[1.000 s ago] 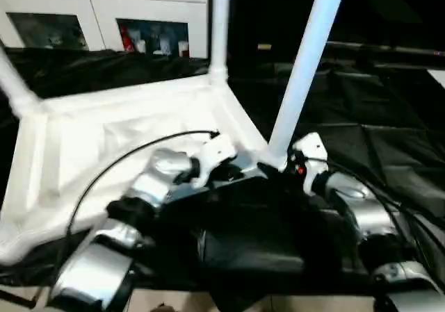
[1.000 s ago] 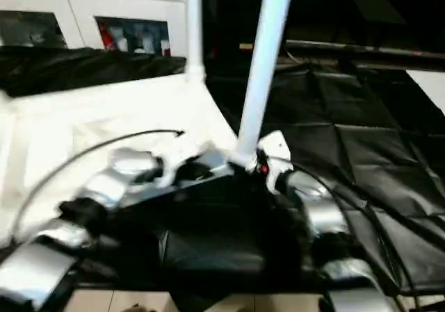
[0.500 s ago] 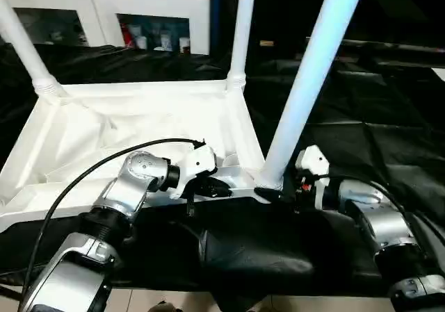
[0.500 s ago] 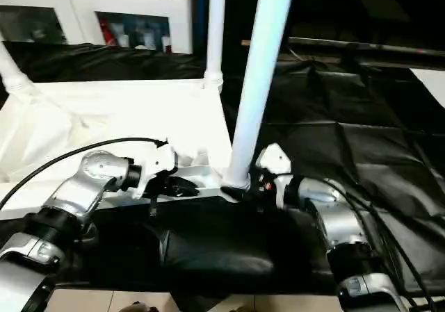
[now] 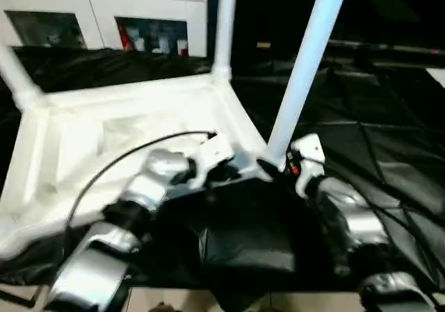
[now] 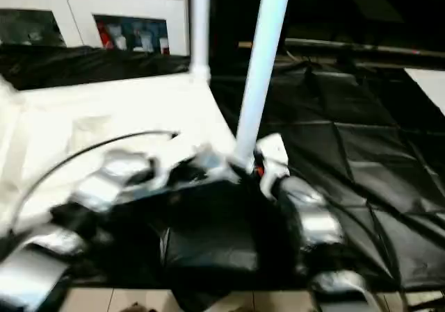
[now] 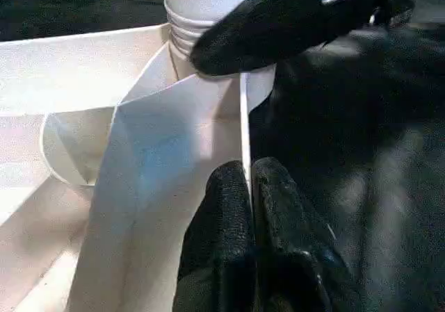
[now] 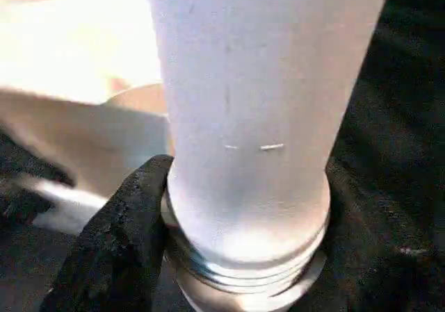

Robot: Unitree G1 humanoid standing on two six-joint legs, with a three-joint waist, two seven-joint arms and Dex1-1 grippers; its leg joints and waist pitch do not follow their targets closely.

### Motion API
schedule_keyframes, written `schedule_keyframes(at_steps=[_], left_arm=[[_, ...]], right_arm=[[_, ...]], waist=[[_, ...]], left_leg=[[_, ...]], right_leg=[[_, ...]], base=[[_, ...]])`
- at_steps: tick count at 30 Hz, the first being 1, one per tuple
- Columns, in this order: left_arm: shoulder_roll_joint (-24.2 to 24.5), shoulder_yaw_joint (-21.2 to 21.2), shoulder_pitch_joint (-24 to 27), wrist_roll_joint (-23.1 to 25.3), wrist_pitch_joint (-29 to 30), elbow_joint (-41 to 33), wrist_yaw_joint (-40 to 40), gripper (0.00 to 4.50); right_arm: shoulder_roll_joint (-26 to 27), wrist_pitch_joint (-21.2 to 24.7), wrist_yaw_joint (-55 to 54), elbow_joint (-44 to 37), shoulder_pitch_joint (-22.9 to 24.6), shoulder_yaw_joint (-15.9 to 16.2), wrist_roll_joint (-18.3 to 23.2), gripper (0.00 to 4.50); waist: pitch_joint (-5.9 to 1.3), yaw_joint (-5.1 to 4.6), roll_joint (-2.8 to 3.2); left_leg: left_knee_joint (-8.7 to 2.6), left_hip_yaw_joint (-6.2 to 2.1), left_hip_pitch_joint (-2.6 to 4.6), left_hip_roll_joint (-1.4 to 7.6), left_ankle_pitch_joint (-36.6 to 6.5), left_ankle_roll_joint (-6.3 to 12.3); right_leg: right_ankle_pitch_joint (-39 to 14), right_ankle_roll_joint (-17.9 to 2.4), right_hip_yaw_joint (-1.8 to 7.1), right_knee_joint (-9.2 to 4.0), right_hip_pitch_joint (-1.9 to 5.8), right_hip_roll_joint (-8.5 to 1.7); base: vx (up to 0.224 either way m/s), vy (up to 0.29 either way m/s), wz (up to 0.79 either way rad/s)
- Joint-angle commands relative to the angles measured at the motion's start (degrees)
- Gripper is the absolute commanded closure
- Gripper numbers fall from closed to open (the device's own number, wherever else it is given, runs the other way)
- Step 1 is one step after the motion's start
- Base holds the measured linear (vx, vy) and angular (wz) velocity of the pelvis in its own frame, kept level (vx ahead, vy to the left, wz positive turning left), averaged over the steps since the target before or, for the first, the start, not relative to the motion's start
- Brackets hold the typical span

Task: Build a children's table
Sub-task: Rotate leg to tighten

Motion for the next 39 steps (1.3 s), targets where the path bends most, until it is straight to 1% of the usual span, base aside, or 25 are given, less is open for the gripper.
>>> schedule_keyframes(at_steps=[1, 3, 4, 6, 7, 8, 9, 10, 12, 14, 15, 17, 18, 19, 20, 21, 22, 25, 27, 29, 30, 31, 34, 36, 39], left_arm=[[-4.0, 0.3, -1.5, 0.5, 2.2, 4.1, 8.4, 4.5], [-6.4, 0.3, -2.8, 0.5, 2.7, 5.9, 10.7, 4.5], [-7.5, 0.2, -3.3, 0.5, 2.4, 6.8, 11.3, 4.5], [-8.2, 0.0, -3.8, 0.7, 1.9, 7.4, 11.2, 4.5], [-8.6, -0.1, -4.2, 0.8, 1.5, 8.1, 11.2, 4.5], [-8.7, 0.0, -4.4, 0.9, 1.2, 8.5, 11.1, 4.5], [-8.6, 0.0, -4.7, 1.1, 0.6, 8.9, 11.0, 4.5], [-8.5, 0.1, -4.9, 1.2, 0.3, 9.3, 11.0, 4.5], [-7.2, 0.1, -4.4, 0.9, -0.6, 8.9, 8.9, 4.5], [-5.8, 0.0, -3.9, 0.7, -1.7, 8.5, 6.4, 4.5], [-4.7, -0.1, -3.2, 0.4, -2.1, 7.6, 4.4, 4.5], [-4.1, -0.1, -2.9, 0.2, -2.3, 7.2, 3.4, 4.5], [-3.2, -0.2, -2.3, 0.0, -2.9, 6.3, 1.7, 4.5], [-0.8, -0.6, -0.8, -0.6, -3.9, 4.1, -2.1, 4.5], [-0.5, -0.6, -0.6, -0.7, -4.0, 3.8, -2.6, 4.5], [1.2, -0.6, 0.5, -1.5, -4.6, 2.1, -5.7, 4.5], [2.5, -0.8, 1.4, -2.0, -5.2, 0.8, -8.0, 4.5], [5.2, -1.2, 3.1, -3.2, -5.9, -2.2, -12.6, 4.5], [6.9, -1.2, 4.8, -4.8, -5.2, -5.5, -16.5, 4.5], [7.4, -1.2, 5.4, -5.4, -4.8, -6.8, -17.5, 4.5], [8.5, -1.3, 6.4, -5.9, -4.3, -8.8, -18.9, 4.5], [8.8, -1.3, 6.8, -6.0, -4.2, -9.3, -19.3, 4.5], [9.1, -1.3, 7.0, -5.9, -4.1, -9.6, -19.7, 4.5], [9.4, -1.3, 7.1, -5.8, -4.0, -9.8, -19.6, 4.5], [9.6, -1.0, 7.3, -5.8, -3.6, -10.4, -19.0, 4.5]], right_arm=[[3.5, 2.2, -8.4, 5.6, -0.8, 0.1, -1.2, 1.76], [5.5, 1.2, -12.2, 8.7, -2.8, 0.5, -2.0, 1.76], [6.3, 0.7, -12.8, 9.6, -3.7, 1.5, -3.1, 1.76], [7.0, 0.2, -11.7, 10.0, -4.5, 2.4, -3.5, 1.76], [7.5, 0.0, -11.2, 10.1, -4.8, 2.4, -3.5, 1.76], [7.8, -0.4, -10.6, 9.8, -5.0, 2.0, -3.1, 1.21], [7.9, -0.8, -10.0, 9.5, -5.2, 1.4, -2.7, 1.08], [7.9, -1.0, -9.9, 9.3, -5.3, 1.0, -2.5, 1.08], [5.9, -3.2, -6.8, 8.8, -5.3, 1.5, -2.7, 1.0], [3.7, -3.7, -2.4, 8.4, -5.3, 1.4, -1.5, 0.69], [1.7, -3.4, 1.4, 7.2, -4.8, 1.7, -0.8, 0.69], [0.6, -3.4, 3.3, 6.6, -4.5, 2.0, -0.7, 0.69], [-1.0, -3.3, 5.7, 5.8, -4.1, 2.5, -0.6, 0.69], [-4.6, -2.7, 11.5, 3.4, -2.9, 3.3, 0.0, 0.69], [-5.0, -2.6, 12.2, 3.1, -2.8, 3.4, 0.1, 0.69], [-7.7, -1.8, 16.5, 1.3, -1.9, 4.0, 0.5, 0.69], [-9.6, -1.7, 19.2, -0.1, -1.2, 4.8, 0.2, 0.69], [-11.9, -1.2, 23.5, -2.8, -0.1, 5.0, 1.3, 0.69], [-13.0, -0.5, 27.6, -4.9, 0.6, 4.7, 2.9, 0.69], [-13.4, -0.2, 28.7, -5.6, 0.9, 4.8, 3.3, 0.69], [-14.2, 0.8, 31.0, -6.9, 1.5, 5.5, 4.2, 0.69], [-14.5, 1.1, 31.8, -7.2, 1.7, 6.0, 4.3, 0.69], [-14.8, 1.9, 32.8, -7.4, 1.9, 6.7, 4.3, 0.69], [-15.1, 2.6, 33.3, -7.3, 2.1, 7.6, 3.1, 0.95], [-14.4, 3.1, 32.9, -7.4, 1.9, 7.1, 3.4, 1.1]], waist=[[-2.87, -0.12, -0.07], [-2.95, -0.17, -0.07], [-3.0, -0.15, 0.09], [-2.96, 0.05, 0.21], [-2.92, 0.02, -0.02], [-2.95, 0.07, -0.01], [-2.93, 0.18, 0.29], [-2.91, 0.17, 0.19], [-2.94, 0.16, 0.1], [-3.01, 0.26, -0.06], [-3.16, 0.34, -0.05], [-3.21, 0.35, -0.03], [-3.18, 0.38, -0.06], [-3.13, 0.43, -0.2], [-3.1, 0.59, -0.18], [-3.09, 0.65, -0.36], [-2.95, 0.49, -0.3], [-2.82, 0.49, -0.14], [-2.89, 0.57, -0.03], [-2.9, 0.56, 0.0], [-2.95, 0.65, -0.16], [-2.91, 0.79, -0.06], [-2.85, 0.8, -0.07], [-2.87, 0.77, -0.2], [-2.91, 0.76, -0.35]], left_leg=[[-3.55, -1.13, 0.25, 3.24, -8.7, 1.76], [-3.52, -1.13, 0.3, 3.2, -8.7, 1.77], [-3.44, -1.13, 0.22, 3.13, -8.4, 1.74], [-3.36, -1.11, 0.13, 3.0, -8.6, 2.38], [-3.36, -1.08, 0.0, 2.96, -8.7, 3.02], [-3.37, -1.08, 0.07, 2.98, -8.8, 3.18], [-3.38, -1.13, 0.13, 3.03, -9.1, 3.28], [-3.44, -1.15, 0.1, 3.13, -9.4, 3.29], [-3.52, -1.23, 0.15, 3.23, -10.0, 3.22], [-3.38, -1.15, 0.07, 3.14, -9.6, 3.81], [-3.21, -1.16, -0.17, 3.17, -7.7, 4.99], [-3.06, -1.09, -0.28, 3.13, -6.6, 5.77], [-3.04, -1.06, -0.33, 3.14, -6.4, 6.04], [-2.96, -1.01, -0.39, 3.03, -6.2, 6.7], [-3.01, -1.09, -0.35, 3.12, -6.3, 6.91], [-2.89, -1.02, -0.47, 3.15, -6.5, 7.6], [-2.98, -1.01, -0.49, 3.19, -6.9, 7.6], [-3.22, -1.08, -0.19, 3.52, -8.6, 6.26], [-3.28, -1.07, -0.06, 3.72, -8.9, 5.66], [-3.32, -0.99, -0.11, 3.76, -8.7, 5.65], [-3.25, -0.96, -0.12, 3.71, -8.4, 5.67], [-3.26, -0.95, -0.2, 3.77, -7.9, 5.82], [-3.21, -0.86, -0.11, 3.57, -8.2, 5.5], [-3.24, -0.93, -0.18, 3.5, -8.0, 5.14], [-3.17, -0.9, -0.19, 3.4, -7.6, 5.05]], right_leg=[[-10.6, -11.3, 3.45, -4.74, 2.22, -5.43], [-9.5, -11.5, 3.42, -4.74, 2.33, -5.38], [-8.4, -11.8, 3.41, -4.71, 2.37, -5.4], [-7.6, -11.8, 3.44, -4.72, 2.61, -5.47], [-7.6, -11.6, 3.43, -4.77, 2.66, -5.44], [-8.0, -11.5, 3.4, -4.81, 2.64, -5.43], [-8.7, -11.3, 3.41, -4.88, 2.6, -5.52], [-9.1, -11.3, 3.38, -4.96, 2.58, -5.49], [-9.6, -11.3, 3.34, -4.91, 2.6, -5.47], [-8.4, -11.6, 3.32, -4.85, 2.72, -5.47], [-4.8, -12.3, 3.32, -4.39, 2.96, -5.46], [-2.6, -12.9, 3.29, -4.17, 3.04, -5.48], [-2.1, -13.1, 3.27, -4.11, 3.07, -5.5], [-1.9, -13.4, 3.19, -4.15, 3.12, -5.48], [-2.4, -13.2, 3.14, -4.27, 3.29, -5.53], [-3.2, -12.9, 3.14, -4.25, 3.32, -5.48], [-4.3, -12.9, 3.1, -4.37, 3.11, -5.47], [-8.7, -12.3, 3.07, -4.71, 2.81, -5.5], [-8.2, -12.7, 3.18, -4.51, 2.73, -5.43], [-6.8, -13.1, 3.14, -4.3, 2.67, -5.25], [-6.2, -13.4, 3.08, -4.2, 2.74, -5.27], [-5.6, -13.4, 3.08, -4.09, 2.75, -5.28], [-7.1, -13.1, 3.07, -4.32, 2.6, -5.31], [-7.6, -12.7, 3.06, -4.31, 2.66, -5.26], [-7.7, -12.4, 3.13, -4.33, 2.63, -5.31]], base=[[0.0, 0.0, 0.0], [0.0, 0.0, 0.0], [0.0, 0.0, 0.0], [0.0, 0.0, 0.0], [0.0, 0.0, 0.0], [0.0, 0.0, 0.0], [0.0, 0.0, 0.0], [0.0, 0.0, 0.0], [0.0, 0.0, 0.0], [0.0, 0.0, 0.0], [0.0, 0.0, 0.0], [0.0, 0.0, 0.0], [0.0, 0.0, 0.0], [0.0, 0.0, 0.0], [0.0, 0.0, 0.0], [0.0, 0.0, 0.0], [0.0, 0.0, 0.0], [0.0, 0.0, 0.0], [0.0, 0.0, 0.0], [0.0, 0.0, 0.0], [0.0, 0.0, 0.0], [0.0, 0.0, 0.0], [0.0, 0.0, 0.0], [0.0, 0.0, 0.0], [0.0, 0.0, 0.0]])
